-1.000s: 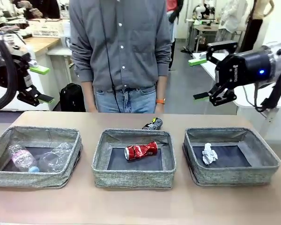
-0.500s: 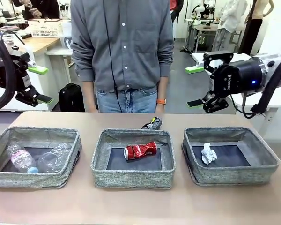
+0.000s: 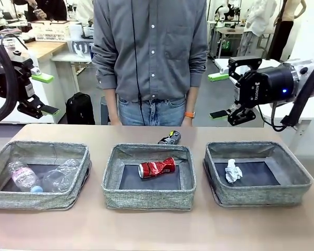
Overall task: Sort the waste into the appropriate baskets.
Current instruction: Pick up the waste item pointed out by the person.
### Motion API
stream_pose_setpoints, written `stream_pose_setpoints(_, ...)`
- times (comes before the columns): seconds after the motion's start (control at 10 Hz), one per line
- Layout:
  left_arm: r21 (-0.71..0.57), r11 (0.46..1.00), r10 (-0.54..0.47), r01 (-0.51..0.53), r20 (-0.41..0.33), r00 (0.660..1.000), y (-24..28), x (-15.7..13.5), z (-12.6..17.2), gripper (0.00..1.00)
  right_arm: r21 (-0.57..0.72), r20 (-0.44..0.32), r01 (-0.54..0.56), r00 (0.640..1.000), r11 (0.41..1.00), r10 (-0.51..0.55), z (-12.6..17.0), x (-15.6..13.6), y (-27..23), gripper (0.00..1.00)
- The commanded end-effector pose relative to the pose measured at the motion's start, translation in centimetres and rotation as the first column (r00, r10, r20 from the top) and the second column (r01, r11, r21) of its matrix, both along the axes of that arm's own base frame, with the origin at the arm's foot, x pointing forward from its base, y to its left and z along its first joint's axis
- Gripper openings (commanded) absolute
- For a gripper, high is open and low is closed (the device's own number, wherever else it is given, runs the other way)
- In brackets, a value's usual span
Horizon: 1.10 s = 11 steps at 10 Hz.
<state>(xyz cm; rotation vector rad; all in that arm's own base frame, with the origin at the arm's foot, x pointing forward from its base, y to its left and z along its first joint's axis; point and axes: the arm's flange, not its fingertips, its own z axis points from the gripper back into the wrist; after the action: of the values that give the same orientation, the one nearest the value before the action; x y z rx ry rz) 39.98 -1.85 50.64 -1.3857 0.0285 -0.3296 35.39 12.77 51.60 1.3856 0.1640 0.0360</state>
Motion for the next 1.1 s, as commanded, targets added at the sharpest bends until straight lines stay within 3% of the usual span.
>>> stream_pose_setpoints(0.0,0.006,1.0,-0.002,0.002,-0.002,1.0,-0.02,-0.15,0.16,1.0,0.027,0.009,0.002,1.0,1.0,-0.003,0.59,0.21,-0.03,1.0)
stream_pose_setpoints(1.0,0.006,1.0,-0.002,0.002,-0.002,1.0,-0.02,-0.15,0.16,1.0,0.027,0.009,0.002,1.0,1.0,-0.003,0.59,0.21,-0.03,1.0)
